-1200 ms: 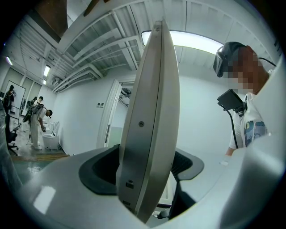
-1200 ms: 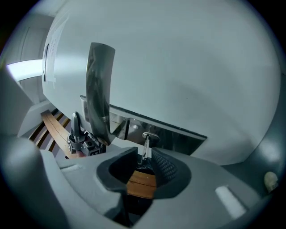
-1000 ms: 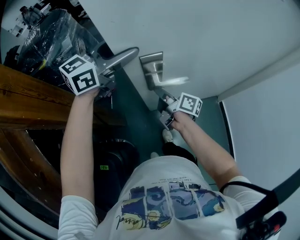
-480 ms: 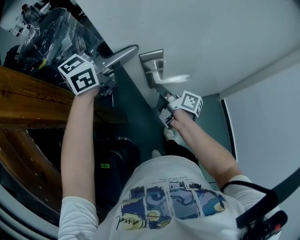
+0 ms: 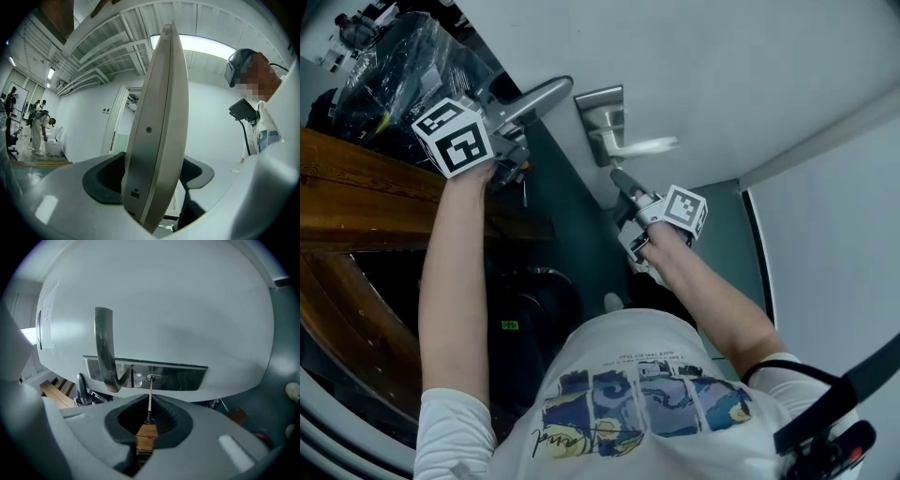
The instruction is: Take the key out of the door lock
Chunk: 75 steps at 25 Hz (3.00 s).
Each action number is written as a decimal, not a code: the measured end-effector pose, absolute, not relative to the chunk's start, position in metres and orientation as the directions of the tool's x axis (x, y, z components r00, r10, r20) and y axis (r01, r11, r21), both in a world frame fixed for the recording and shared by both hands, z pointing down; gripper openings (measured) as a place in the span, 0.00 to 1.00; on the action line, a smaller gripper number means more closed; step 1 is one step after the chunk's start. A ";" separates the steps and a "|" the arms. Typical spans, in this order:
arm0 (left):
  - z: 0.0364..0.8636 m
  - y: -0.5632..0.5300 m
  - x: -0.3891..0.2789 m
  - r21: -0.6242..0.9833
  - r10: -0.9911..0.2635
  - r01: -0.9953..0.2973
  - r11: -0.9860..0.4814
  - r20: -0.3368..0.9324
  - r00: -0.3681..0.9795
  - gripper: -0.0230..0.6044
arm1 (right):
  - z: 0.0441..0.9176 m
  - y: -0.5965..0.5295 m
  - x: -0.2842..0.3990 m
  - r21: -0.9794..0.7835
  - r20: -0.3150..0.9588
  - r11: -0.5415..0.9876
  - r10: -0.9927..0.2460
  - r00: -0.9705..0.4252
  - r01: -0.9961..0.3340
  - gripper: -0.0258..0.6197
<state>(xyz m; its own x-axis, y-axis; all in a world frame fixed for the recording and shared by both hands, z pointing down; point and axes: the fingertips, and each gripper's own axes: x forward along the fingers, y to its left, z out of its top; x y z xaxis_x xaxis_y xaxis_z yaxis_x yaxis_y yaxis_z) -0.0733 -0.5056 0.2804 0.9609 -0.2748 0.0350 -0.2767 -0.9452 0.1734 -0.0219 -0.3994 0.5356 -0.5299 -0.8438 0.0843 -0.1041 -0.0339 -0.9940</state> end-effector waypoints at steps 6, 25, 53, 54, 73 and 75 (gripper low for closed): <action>0.280 -0.506 -0.075 0.180 -0.302 -0.301 -0.937 0.021 0.953 0.59 | 0.537 -0.372 -0.017 -0.991 0.110 -0.053 -0.845 -0.524 -0.122 0.08; 0.280 -0.506 -0.076 0.179 -0.331 -0.326 -0.928 -0.001 0.943 0.60 | 0.500 -0.316 -0.010 -0.968 0.081 0.061 -0.839 -0.538 -0.241 0.08; 0.335 -0.341 -0.145 0.139 -0.604 -0.625 -0.768 0.170 0.779 0.53 | 0.440 -0.262 0.015 -0.743 0.160 0.306 -0.782 -0.603 -0.594 0.08; 0.340 -0.333 -0.146 0.148 -0.603 -0.628 -0.764 0.181 0.777 0.51 | 0.437 -0.261 0.015 -0.725 0.166 0.320 -0.779 -0.605 -0.610 0.08; 0.395 -0.233 -0.138 0.291 -0.509 -0.584 -0.758 0.296 0.809 0.08 | 0.417 -0.219 -0.003 -0.433 0.279 0.474 -0.738 -0.614 -0.767 0.08; 0.400 -0.227 -0.135 0.294 -0.488 -0.570 -0.767 0.309 0.816 0.06 | 0.417 -0.216 -0.006 -0.416 0.287 0.484 -0.733 -0.616 -0.770 0.08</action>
